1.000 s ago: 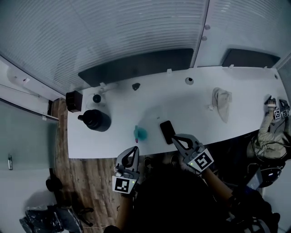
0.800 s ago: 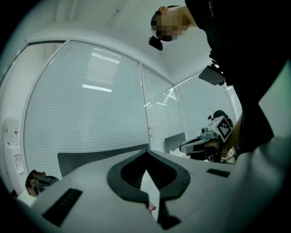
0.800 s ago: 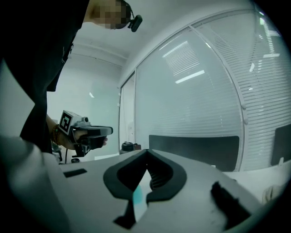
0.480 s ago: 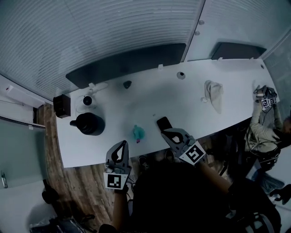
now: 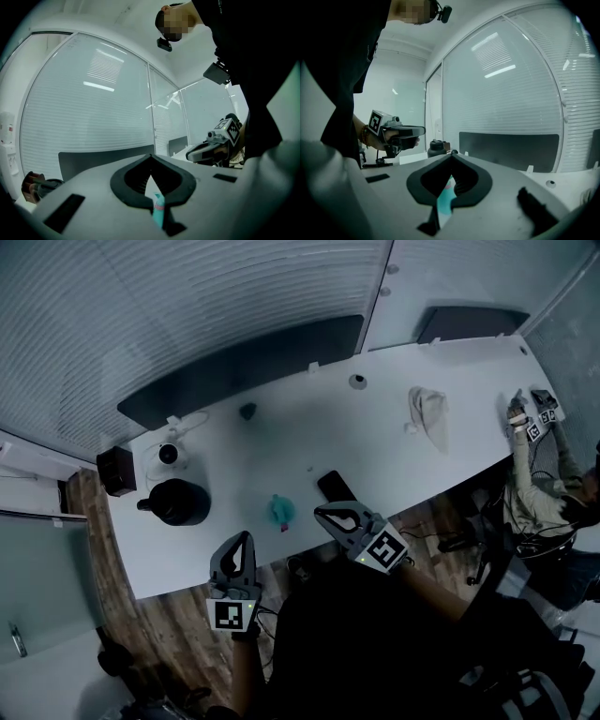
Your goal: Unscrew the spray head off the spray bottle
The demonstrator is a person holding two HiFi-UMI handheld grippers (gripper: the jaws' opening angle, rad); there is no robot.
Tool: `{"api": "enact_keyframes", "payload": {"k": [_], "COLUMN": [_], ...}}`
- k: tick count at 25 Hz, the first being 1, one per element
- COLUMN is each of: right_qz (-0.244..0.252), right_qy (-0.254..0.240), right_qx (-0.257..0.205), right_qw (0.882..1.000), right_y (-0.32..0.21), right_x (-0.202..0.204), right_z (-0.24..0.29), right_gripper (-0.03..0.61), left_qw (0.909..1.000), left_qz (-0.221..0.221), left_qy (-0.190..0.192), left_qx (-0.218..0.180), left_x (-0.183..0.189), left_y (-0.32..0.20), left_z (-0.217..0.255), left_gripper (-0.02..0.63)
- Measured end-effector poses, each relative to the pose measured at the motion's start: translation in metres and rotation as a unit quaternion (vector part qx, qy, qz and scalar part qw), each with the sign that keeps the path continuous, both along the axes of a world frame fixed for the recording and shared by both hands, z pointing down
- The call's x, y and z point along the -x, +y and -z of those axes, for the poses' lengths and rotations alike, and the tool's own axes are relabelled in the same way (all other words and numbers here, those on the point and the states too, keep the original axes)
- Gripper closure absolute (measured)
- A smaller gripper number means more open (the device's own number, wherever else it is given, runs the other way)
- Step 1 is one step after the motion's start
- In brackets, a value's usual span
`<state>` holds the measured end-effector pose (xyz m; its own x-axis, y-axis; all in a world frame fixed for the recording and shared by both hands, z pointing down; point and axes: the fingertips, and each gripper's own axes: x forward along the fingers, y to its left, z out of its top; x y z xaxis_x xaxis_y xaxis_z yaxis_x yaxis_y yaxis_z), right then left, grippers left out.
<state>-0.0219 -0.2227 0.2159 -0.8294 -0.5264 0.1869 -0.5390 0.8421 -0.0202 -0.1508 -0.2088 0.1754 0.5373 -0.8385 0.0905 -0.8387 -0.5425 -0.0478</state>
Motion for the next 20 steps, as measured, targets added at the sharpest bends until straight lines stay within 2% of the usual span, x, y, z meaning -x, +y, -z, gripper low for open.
{"api": "enact_keyframes", "payload": {"k": [9, 13, 17, 20], "right_qz": [-0.011, -0.011, -0.009, -0.016], "right_qy": [0.000, 0.017, 0.015, 0.012], "right_qx": [0.002, -0.003, -0.003, 0.006], "right_qw": [1.000, 1.000, 1.000, 1.000], "right_y": [0.008, 0.014, 0.011, 0.012], "right_x": [-0.003, -0.008, -0.011, -0.016], "right_z": [-0.009, -0.016, -0.018, -0.019], "right_gripper": [0.577, 0.578, 0.578, 0.578], "left_qw": [0.9997, 0.9993, 0.9991, 0.9988], "left_qz": [-0.025, -0.038, -0.041, -0.047], "left_qy": [-0.003, 0.001, 0.005, 0.001], "left_qx": [0.002, -0.003, 0.013, 0.010], "left_x": [-0.009, -0.019, -0.026, -0.033], "left_y": [-0.001, -0.002, -0.007, -0.007], "left_z": [-0.009, -0.012, -0.015, -0.011], "left_gripper": [0.609, 0.609, 0.609, 0.609]}}
